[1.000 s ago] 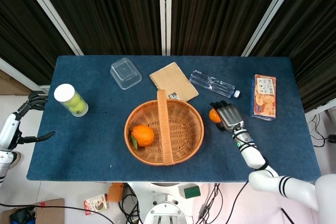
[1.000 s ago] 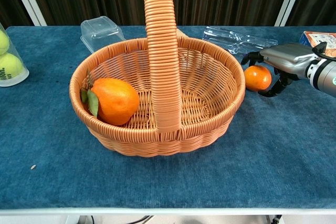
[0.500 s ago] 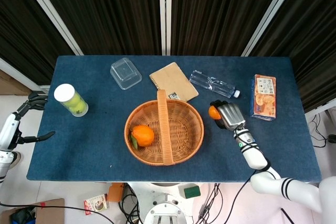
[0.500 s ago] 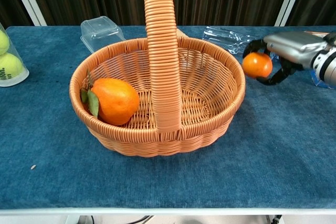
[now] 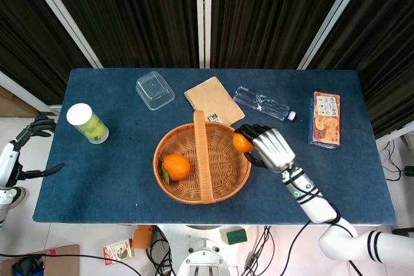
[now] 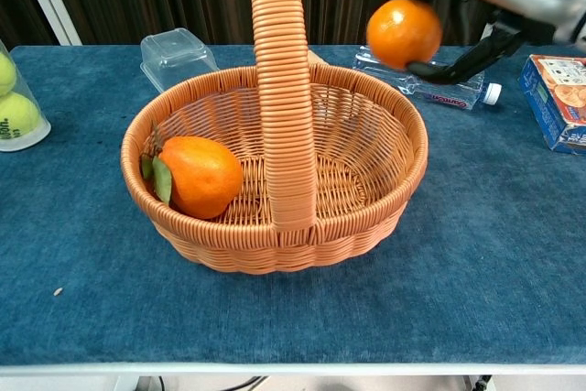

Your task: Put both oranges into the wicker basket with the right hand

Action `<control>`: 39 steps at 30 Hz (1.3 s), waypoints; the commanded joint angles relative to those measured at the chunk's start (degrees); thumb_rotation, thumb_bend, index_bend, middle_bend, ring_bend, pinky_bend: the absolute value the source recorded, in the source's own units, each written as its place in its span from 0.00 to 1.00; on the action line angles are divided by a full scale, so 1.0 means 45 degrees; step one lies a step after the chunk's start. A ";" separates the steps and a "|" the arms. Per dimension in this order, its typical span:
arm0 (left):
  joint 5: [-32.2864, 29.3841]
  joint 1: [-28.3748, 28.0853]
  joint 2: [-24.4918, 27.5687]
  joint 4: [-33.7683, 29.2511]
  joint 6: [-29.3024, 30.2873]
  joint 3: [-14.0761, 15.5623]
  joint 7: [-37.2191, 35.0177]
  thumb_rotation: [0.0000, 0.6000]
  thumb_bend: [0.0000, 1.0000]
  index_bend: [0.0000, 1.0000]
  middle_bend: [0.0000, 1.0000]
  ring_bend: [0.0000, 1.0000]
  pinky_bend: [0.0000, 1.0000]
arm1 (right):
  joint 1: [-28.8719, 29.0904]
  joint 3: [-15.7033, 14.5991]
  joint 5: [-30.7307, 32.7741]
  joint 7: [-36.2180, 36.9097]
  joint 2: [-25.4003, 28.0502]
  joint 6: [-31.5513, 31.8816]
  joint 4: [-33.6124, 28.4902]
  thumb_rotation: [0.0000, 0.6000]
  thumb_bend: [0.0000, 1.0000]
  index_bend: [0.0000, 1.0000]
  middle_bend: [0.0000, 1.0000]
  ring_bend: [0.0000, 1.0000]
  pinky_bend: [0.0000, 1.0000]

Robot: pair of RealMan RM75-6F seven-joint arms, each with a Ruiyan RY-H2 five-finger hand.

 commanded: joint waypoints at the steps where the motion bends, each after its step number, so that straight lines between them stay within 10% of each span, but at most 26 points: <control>1: -0.0002 0.0034 0.0048 -0.0036 0.0035 -0.0007 0.0018 1.00 0.09 0.25 0.19 0.19 0.34 | 0.0591 0.0005 0.0330 -0.0602 -0.0890 -0.0882 0.0236 1.00 0.43 0.63 0.48 0.35 0.58; 16: -0.0064 0.0254 -0.0027 0.0203 0.0070 0.0042 -0.0105 1.00 0.09 0.23 0.19 0.19 0.34 | 0.2162 0.0299 0.2485 -0.2203 -0.2711 -0.3211 0.1313 1.00 0.39 0.53 0.42 0.30 0.47; 39: -0.0060 0.0497 0.0231 -0.0331 0.0234 0.0018 0.0296 1.00 0.09 0.23 0.19 0.19 0.34 | 0.1745 -0.0099 0.2549 -0.0550 -0.0419 -0.3149 -0.0260 1.00 0.30 0.05 0.03 0.00 0.12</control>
